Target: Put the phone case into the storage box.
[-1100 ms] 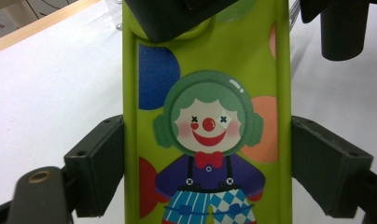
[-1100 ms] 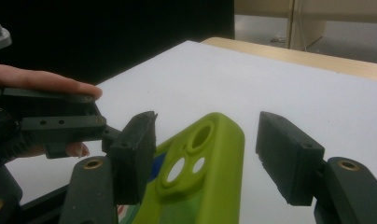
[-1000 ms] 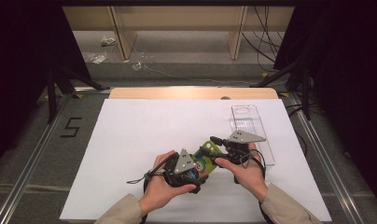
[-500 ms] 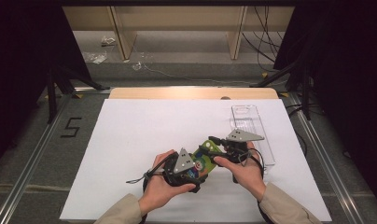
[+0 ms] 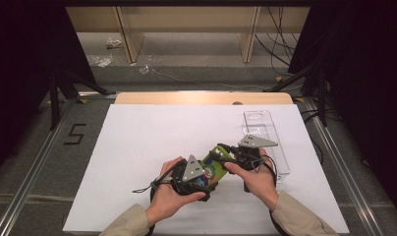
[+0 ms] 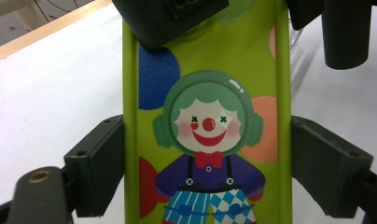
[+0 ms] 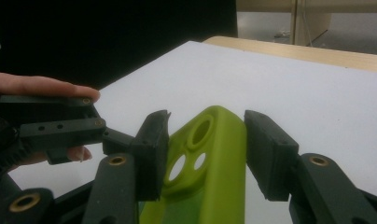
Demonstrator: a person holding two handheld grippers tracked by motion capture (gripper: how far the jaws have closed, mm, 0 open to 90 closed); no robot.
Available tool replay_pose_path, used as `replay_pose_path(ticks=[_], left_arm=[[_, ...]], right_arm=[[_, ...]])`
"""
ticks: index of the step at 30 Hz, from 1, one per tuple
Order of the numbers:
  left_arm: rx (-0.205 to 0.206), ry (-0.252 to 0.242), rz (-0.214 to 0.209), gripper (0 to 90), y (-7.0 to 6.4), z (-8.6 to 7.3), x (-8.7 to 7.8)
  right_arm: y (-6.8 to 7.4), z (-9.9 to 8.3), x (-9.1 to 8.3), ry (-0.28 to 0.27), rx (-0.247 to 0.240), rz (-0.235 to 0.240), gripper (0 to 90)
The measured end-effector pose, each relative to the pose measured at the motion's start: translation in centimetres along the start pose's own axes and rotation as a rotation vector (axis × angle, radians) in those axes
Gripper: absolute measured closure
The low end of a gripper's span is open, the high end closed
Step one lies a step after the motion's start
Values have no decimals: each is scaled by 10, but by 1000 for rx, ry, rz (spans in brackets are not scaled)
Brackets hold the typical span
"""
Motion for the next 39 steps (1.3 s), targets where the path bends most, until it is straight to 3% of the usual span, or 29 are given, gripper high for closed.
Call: replay_pose_path(ticks=[26,34,36,39], left_arm=[[2,7,11,161,1,-2,5],[19,3,21,160,-1,-2,7],[39,-10,28,158,-2,-2,7],[42,-27,27,153,-1,-1,7]], right_arm=[[-5,4,0,-41,80,44,655],[-4,6,-2,-59,107,93,737],[-3,8,-3,-90,138,132,766],[-1,10,-6,-110,133,151,775]])
Point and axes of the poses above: each handheld gripper's, and its own axes: x roughly forward along the jaws, z roughly out of its top, y roughly to its left, the point moved 2 cm from there along x, roughly forward along the jaws, and after that the axes turned 14 degrees about z, right-handed, at the moved point
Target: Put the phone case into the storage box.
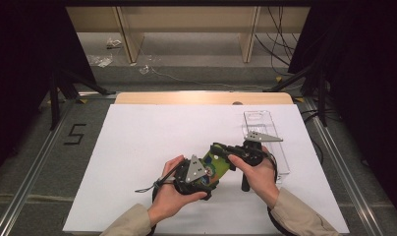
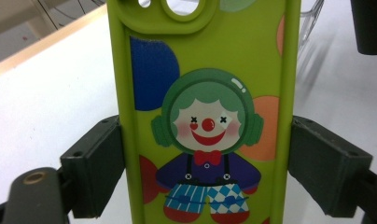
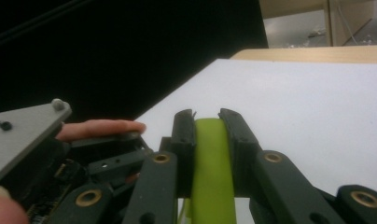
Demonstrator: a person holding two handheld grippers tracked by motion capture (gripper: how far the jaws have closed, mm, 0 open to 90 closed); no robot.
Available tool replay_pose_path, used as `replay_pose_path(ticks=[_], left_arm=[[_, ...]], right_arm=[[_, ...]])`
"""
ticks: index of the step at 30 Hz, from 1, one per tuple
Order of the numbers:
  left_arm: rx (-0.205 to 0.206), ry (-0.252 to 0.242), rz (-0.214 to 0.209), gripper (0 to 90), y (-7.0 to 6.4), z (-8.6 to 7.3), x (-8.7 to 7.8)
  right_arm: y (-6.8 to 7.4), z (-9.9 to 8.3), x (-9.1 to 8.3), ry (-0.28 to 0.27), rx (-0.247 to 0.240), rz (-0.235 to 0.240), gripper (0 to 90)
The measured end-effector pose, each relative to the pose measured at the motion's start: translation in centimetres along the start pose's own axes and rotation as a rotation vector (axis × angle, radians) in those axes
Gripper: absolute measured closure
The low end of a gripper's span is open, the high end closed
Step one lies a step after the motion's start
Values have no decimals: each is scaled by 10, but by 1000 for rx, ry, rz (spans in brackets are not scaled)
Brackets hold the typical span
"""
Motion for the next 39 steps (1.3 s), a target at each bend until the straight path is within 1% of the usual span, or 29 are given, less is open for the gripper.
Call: replay_pose_path(ticks=[2,4,5,6,7,10,14,15,20,21,23,28,30,33,35,37,39], left_arm=[[-8,-3,-2,143,2,0,0],[-13,-7,-7,129,5,-1,-1],[-23,-18,-12,123,6,0,-2],[-23,-20,-11,120,7,0,-2],[-30,-23,-12,120,8,0,-3],[-39,-29,-23,121,10,-1,-4],[-47,-22,-32,142,10,-4,-3],[-45,-23,-33,144,10,-4,-3],[-49,-28,-41,155,10,-4,-5],[-57,-28,-45,158,11,-4,-5],[-87,-30,-63,175,11,-4,-5],[-78,-35,-66,200,13,-3,-6],[-78,-40,-67,213,14,-3,-6],[-77,-41,-69,232,15,-4,-6],[-73,-43,-77,253,17,-4,-5],[-71,-37,-88,293,18,-5,-4],[-68,-31,-89,303,19,-6,-3]], right_arm=[[2,2,-1,-5,-1,17,777],[3,5,-3,2,-35,2,777],[3,6,-4,1,-26,12,777],[2,8,-6,1,-27,22,777],[2,9,-7,3,-38,18,777],[4,12,-9,25,-70,18,776],[6,15,-11,65,-124,23,776],[6,16,-12,71,-135,16,776],[8,18,-16,105,-170,14,775],[9,19,-17,107,-176,10,775],[9,20,-19,118,-190,4,775],[9,21,-21,152,-214,3,775],[10,22,-22,181,-232,13,775],[11,23,-23,203,-249,21,775],[11,23,-23,209,-252,29,775],[11,23,-23,217,-251,37,775],[11,23,-22,225,-251,44,775]])
Point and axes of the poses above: each handheld gripper's, and its own axes: x roughly forward along the jaws, z roughly out of its top, y roughly to its left, the point moved 2 cm from there along x, roughly forward along the jaws, and after that the axes turned 14 degrees about z, right-handed, at the moved point
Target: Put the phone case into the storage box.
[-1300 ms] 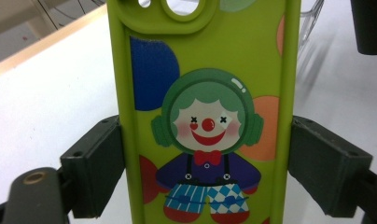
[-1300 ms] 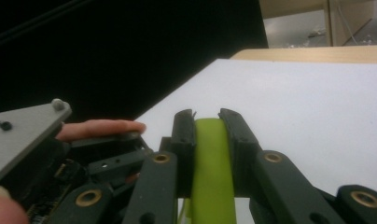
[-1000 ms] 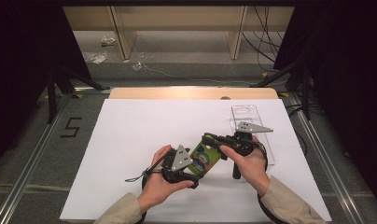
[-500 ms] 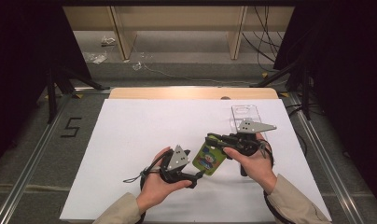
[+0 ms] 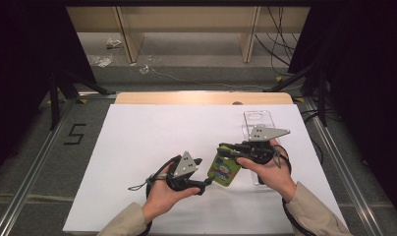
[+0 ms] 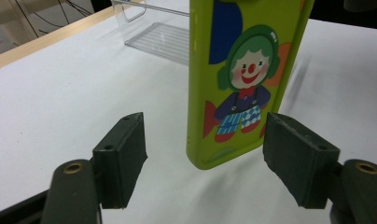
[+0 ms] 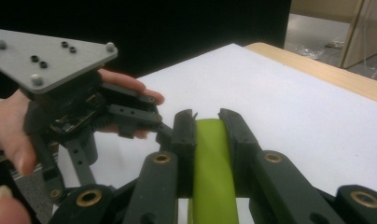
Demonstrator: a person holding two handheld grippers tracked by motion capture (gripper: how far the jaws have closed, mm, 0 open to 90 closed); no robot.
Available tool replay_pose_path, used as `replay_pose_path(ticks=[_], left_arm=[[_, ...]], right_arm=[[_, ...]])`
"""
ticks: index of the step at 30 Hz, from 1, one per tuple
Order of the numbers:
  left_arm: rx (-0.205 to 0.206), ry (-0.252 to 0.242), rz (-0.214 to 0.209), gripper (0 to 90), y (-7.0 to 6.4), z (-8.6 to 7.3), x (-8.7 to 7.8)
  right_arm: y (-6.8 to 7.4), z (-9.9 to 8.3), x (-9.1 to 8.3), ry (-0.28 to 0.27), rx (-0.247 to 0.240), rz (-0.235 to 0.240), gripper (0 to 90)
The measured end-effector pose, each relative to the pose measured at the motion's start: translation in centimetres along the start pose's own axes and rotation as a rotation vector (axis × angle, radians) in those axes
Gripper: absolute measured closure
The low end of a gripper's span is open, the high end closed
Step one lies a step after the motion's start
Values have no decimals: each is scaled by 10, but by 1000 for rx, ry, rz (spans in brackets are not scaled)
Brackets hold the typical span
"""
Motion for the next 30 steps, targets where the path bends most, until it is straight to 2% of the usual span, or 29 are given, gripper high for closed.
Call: replay_pose_path(ticks=[6,13,17,23,30], left_arm=[[10,5,-27,321,1,-2,2],[4,37,-85,373,1,-5,9],[17,49,-107,384,-1,-7,11],[2,63,-137,427,0,-10,15],[12,69,-189,489,-1,-11,16]], right_arm=[[1,0,2,24,-11,26,775],[3,0,5,43,-26,55,775],[4,1,7,43,-33,63,775],[6,1,7,53,-31,78,775],[7,1,9,54,-28,98,775]])
Point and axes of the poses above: each handheld gripper's, and its own axes: x roughly forward along the jaws, z roughly out of its top, y roughly to its left, the point moved 2 cm from there along x, roughly forward along the jaws, and after that the axes turned 14 degrees about z, right-handed, at the moved point
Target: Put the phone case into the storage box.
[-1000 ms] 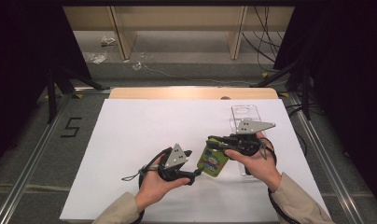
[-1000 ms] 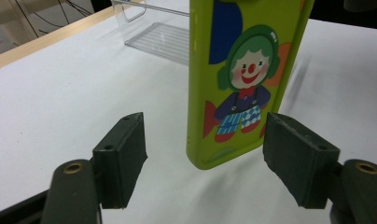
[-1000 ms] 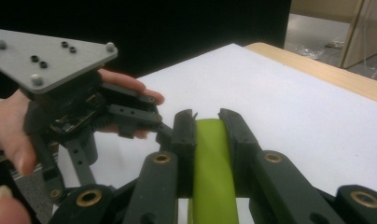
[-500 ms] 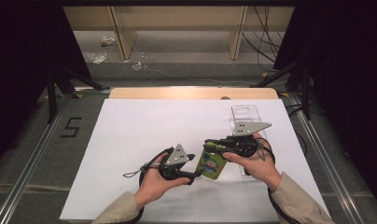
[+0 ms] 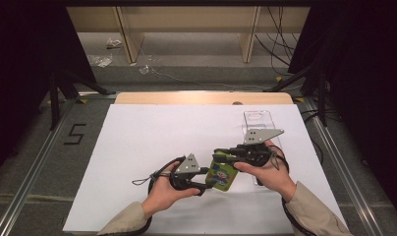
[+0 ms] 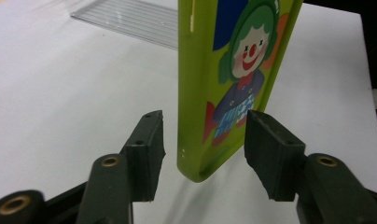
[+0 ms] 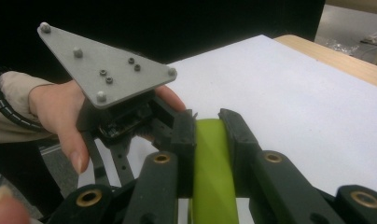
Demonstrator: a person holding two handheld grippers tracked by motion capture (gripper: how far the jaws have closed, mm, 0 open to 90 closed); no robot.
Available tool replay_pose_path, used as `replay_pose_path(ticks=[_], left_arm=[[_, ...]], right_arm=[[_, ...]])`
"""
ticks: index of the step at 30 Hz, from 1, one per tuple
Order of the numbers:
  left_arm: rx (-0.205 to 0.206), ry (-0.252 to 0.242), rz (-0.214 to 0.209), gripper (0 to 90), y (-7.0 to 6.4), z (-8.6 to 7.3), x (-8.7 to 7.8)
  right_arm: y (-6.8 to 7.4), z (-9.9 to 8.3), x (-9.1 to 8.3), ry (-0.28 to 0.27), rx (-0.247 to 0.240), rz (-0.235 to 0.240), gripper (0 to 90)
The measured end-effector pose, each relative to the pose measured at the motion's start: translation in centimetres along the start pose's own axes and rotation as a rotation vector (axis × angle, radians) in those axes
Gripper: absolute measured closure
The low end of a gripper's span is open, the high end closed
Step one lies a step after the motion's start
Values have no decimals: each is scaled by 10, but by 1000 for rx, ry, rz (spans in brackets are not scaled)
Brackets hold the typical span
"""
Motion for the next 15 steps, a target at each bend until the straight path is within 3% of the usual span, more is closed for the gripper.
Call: replay_pose_path(ticks=[7,15], left_arm=[[26,9,-34,545,-3,0,1],[37,17,-35,650,-2,0,-1]], right_arm=[[1,0,2,-12,13,24,775],[1,-1,3,-19,32,50,775]])
Point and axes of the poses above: each handheld gripper's, and its own axes: x roughly forward along the jaws, z roughly out of its top, y roughly to its left, the point moved 2 cm from there along x, roughly forward along the jaws, and after that the axes turned 14 degrees about z, right-handed, at the moved point
